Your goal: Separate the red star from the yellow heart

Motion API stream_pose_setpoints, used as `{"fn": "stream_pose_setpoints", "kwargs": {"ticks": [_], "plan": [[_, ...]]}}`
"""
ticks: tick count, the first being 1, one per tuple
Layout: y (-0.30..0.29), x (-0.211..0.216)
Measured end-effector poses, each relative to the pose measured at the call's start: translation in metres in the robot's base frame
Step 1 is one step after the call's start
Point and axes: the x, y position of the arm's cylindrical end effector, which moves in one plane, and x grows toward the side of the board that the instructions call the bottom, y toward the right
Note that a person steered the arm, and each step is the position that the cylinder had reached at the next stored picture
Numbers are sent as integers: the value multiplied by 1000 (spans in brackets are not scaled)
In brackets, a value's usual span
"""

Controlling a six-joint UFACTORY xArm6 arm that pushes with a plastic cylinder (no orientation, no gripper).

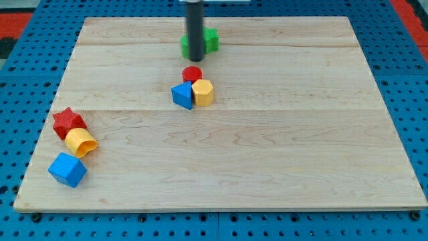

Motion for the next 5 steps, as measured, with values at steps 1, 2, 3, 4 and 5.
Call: {"fn": "stream_pose_setpoints", "kwargs": {"ticks": [1, 2, 3, 4, 5], "plan": [[-11, 33], [-62, 74], [-162, 93], [-233, 103], [-219, 164]]}}
